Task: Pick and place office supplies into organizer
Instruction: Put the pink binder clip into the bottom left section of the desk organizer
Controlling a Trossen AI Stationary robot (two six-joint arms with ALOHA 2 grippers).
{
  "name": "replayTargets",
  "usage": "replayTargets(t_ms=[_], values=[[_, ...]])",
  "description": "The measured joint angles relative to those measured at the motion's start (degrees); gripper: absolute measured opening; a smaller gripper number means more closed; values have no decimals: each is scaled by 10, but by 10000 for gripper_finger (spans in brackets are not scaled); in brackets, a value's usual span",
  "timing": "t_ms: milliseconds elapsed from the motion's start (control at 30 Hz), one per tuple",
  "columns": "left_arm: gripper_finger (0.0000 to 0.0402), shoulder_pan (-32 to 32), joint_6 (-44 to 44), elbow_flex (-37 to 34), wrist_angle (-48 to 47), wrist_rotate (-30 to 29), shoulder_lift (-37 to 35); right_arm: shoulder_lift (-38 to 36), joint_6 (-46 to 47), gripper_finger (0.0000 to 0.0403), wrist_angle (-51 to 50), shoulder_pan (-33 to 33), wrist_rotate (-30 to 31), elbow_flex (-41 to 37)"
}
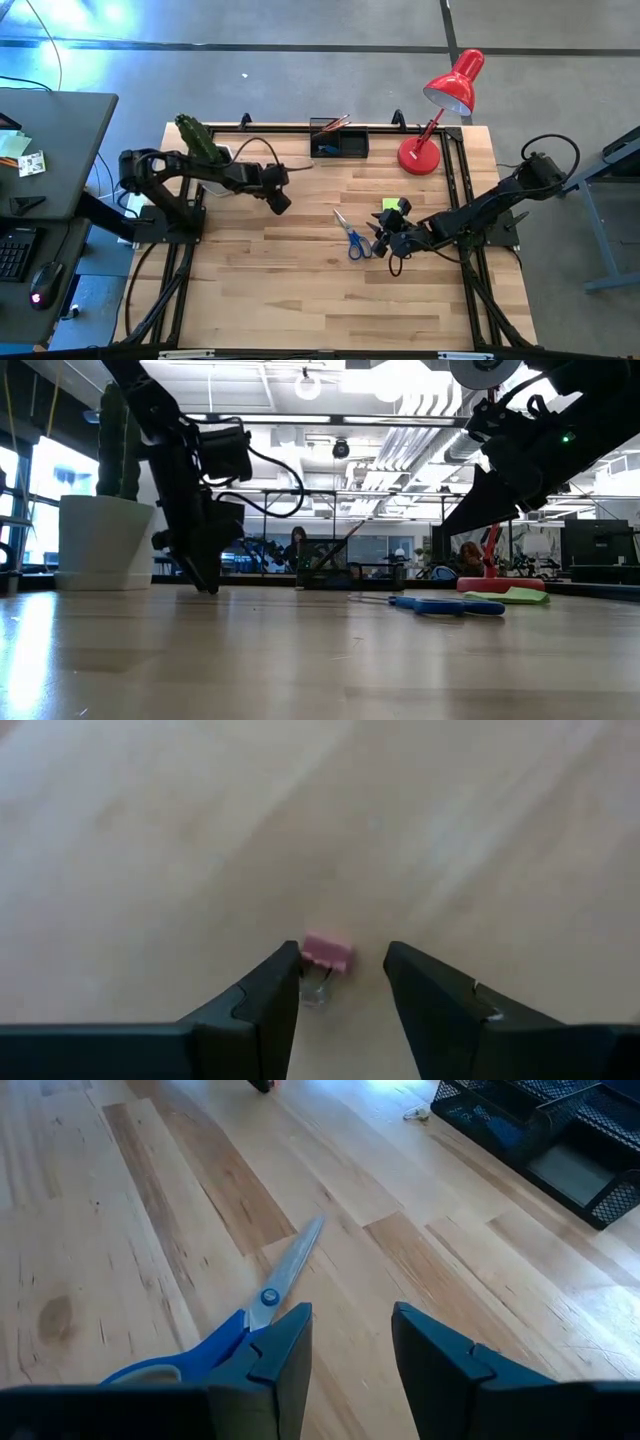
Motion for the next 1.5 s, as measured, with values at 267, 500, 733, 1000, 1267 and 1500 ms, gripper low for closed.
replayTargets(t_ms=[267,500,733,1000,1267,1500], values=[[149,-41,-35,-1,-13,-12,-4,0,0,133,0,0,-5,0],[149,-59,-40,-3,0,-49,-3,0,0,133,0,0,-5,0],[150,-60,-76,-5,13,-94,-10,0,4,134,0,0,-5,0],[150,-58,-119,-5,24,-126,-9,0,2,133,0,0,-5,0],[150,-52,-145,-5,40,-166,-9,0,3,133,10,0,-3,0],[150,-50,-148,-4,39,-151,-8,0,0,133,11,-1,-3,0]])
